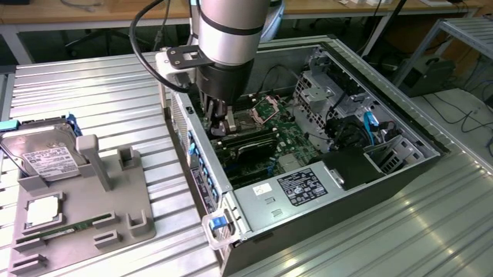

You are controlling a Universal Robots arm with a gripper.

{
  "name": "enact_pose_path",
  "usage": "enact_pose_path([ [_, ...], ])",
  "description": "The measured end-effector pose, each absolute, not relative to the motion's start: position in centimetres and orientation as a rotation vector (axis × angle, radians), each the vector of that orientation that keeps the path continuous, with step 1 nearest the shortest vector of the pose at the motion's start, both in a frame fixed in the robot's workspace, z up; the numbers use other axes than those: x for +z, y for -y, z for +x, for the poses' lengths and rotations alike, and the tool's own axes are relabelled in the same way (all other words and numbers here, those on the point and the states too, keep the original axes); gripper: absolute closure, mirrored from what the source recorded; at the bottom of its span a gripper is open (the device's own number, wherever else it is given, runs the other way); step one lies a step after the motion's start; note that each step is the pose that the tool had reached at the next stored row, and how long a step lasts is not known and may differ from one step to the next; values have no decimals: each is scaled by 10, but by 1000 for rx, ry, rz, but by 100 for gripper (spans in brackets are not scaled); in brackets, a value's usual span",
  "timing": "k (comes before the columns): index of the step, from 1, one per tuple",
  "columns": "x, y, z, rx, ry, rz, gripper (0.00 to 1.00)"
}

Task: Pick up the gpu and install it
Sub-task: 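Press down on the gpu until it lock into place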

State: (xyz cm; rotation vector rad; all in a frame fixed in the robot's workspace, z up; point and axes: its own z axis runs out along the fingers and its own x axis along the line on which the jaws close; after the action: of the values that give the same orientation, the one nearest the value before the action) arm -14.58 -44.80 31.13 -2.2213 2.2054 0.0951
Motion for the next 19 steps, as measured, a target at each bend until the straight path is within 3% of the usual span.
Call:
enact_pose_path([
  [19, 311, 452, -149, 96, -2205, -2221, 89],
])
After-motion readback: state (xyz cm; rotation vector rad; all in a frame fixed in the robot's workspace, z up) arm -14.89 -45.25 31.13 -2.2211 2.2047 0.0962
